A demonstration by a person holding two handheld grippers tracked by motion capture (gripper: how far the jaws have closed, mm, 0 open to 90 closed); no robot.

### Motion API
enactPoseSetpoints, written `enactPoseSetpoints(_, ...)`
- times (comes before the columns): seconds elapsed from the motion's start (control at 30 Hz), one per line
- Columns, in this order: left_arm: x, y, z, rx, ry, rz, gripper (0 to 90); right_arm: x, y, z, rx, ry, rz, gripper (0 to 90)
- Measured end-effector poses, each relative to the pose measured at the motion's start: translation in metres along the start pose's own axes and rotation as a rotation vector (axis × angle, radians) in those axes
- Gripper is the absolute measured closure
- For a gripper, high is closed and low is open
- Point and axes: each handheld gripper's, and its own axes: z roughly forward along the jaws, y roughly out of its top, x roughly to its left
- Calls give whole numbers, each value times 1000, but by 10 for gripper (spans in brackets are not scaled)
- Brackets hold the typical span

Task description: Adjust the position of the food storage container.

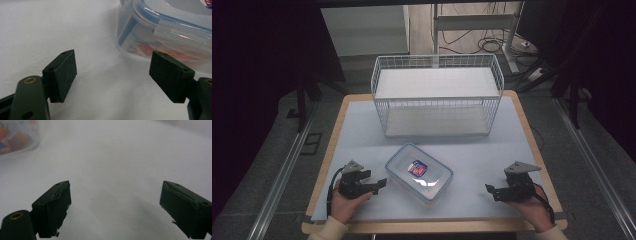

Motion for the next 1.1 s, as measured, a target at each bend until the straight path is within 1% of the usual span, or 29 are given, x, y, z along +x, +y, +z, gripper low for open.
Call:
enactPoseSetpoints(0.2, -1, 0, 0, -3, 2, 7, 215, -1, -1, -2, -14, -6, 6, 118)
enactPoseSetpoints(0.3, -2, 0, -1, -10, 8, 6, 206, 1, -1, -4, -21, -9, -9, 135)
enactPoseSetpoints(0.5, -1, 0, 0, -6, 5, 6, 204, 2, -1, -2, -11, 9, -3, 147)
enactPoseSetpoints(0.8, -3, 0, -1, -8, -2, 5, 204, 2, 1, -3, -9, 15, 5, 165)
enactPoseSetpoints(0.97, -3, 0, -2, -6, -2, 6, 202, 6, 4, -5, -7, 13, -18, 191)
enactPoseSetpoints(1.0, -3, 0, -1, -6, 0, 5, 202, 7, 6, -6, -8, 39, -9, 213)
enactPoseSetpoints(1.03, -3, 0, -1, -6, 0, 5, 202, 7, 6, -6, -8, 39, -9, 213)
enactPoseSetpoints(1.1, -3, 0, -1, -6, 0, 4, 202, 8, 8, -6, -8, 52, -14, 254)
